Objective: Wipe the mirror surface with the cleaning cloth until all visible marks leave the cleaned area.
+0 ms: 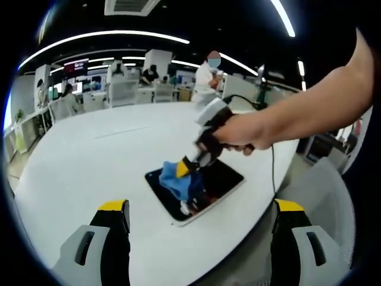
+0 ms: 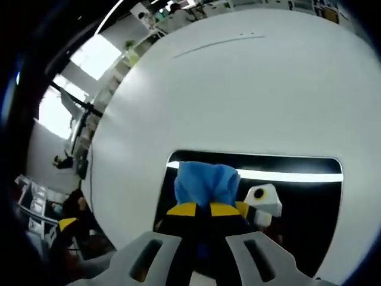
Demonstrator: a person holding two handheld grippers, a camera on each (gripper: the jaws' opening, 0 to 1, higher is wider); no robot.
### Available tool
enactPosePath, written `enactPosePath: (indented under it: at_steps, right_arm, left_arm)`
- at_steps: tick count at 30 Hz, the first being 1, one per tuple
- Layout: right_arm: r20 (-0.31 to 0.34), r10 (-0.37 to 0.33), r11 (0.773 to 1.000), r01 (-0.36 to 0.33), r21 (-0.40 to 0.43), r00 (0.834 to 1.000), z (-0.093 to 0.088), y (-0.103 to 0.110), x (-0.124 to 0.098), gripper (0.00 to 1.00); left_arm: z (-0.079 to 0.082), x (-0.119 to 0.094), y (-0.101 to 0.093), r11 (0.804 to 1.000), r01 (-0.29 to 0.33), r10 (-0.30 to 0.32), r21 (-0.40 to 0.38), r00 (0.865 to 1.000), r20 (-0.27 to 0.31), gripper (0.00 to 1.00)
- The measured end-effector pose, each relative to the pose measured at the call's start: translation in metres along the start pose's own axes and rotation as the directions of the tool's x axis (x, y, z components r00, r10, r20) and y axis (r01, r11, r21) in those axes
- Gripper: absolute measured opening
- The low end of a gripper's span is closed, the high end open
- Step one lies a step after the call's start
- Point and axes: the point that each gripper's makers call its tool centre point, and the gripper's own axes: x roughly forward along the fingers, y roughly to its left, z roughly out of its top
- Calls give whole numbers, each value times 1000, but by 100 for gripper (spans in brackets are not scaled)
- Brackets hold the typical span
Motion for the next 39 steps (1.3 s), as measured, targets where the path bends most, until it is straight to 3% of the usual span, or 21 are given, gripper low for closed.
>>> enactPosePath:
  at_steps: [6,12,39]
  right_arm:
    - [-43,16,999,-14,52,999,-17,7,-8,0]
    - [-70,20,999,-16,52,997,-28,9,-9,0]
    - [-97,61,995,-52,88,993,-62,17,-18,0]
  left_arm:
    - [-1,0,-2,1000,4,-4,11,1000,-4,99]
    - [-2,0,-4,1000,15,-14,18,1000,-6,99]
    - [-1,1,-3,1000,7,-8,5,1000,1,100]
